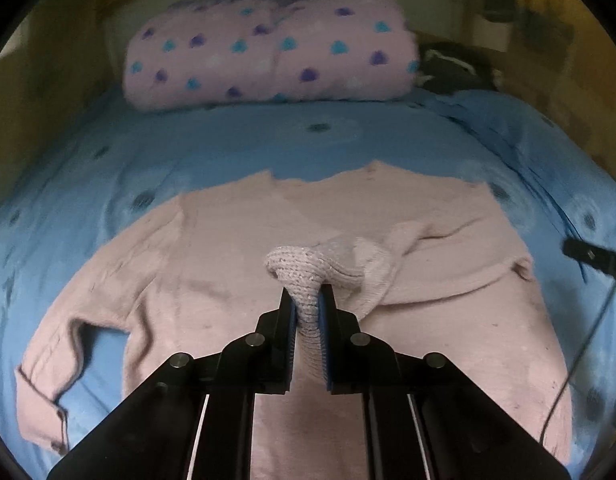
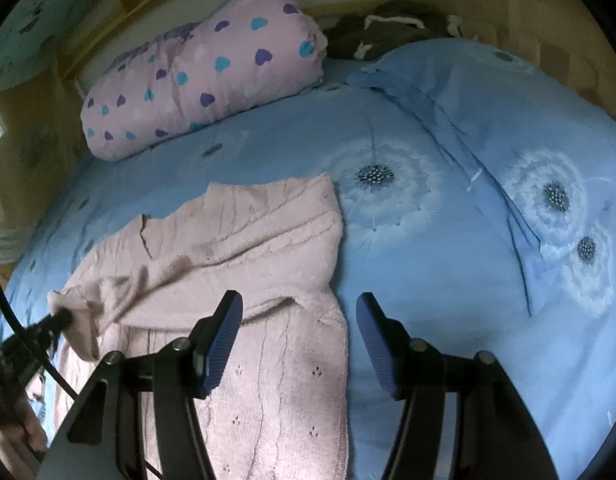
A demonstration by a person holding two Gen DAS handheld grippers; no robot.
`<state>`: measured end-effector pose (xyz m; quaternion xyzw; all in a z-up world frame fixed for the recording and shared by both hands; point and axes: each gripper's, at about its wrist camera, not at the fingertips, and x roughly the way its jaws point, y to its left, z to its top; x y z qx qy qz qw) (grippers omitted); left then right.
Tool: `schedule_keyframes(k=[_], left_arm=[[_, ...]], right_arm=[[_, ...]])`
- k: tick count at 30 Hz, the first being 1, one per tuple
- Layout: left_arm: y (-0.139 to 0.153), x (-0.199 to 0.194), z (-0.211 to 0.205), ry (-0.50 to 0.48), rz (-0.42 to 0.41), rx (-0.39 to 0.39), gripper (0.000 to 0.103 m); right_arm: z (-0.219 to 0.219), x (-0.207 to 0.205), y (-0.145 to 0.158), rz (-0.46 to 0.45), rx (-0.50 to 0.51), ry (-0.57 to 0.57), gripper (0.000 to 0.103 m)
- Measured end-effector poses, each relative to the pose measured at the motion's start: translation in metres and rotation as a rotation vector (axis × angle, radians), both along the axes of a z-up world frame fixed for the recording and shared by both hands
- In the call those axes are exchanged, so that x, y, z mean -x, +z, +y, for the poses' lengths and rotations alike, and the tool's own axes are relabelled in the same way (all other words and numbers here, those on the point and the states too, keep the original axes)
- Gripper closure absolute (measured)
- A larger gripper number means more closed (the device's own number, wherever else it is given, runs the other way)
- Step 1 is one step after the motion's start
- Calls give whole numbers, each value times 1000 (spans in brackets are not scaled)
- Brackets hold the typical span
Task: Fold small clothes
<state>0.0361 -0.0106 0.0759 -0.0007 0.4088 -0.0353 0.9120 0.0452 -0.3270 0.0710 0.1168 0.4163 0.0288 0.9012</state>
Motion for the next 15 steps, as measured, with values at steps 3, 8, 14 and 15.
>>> schedule_keyframes(k=[3, 8, 14, 15], left_arm=[[-13, -8, 28, 72, 61, 66, 96], [-29, 1, 60, 129, 141, 157, 96], [-20, 27, 44, -1, 128, 48, 87], [-18, 30, 39, -35, 128, 30, 85]], right_arm=[[5, -1, -2, 5, 22, 15, 41], [13, -5, -7, 23, 48, 38, 41], [22, -7, -12, 37, 70, 56, 41], [23, -7, -13, 40, 73, 58, 41]])
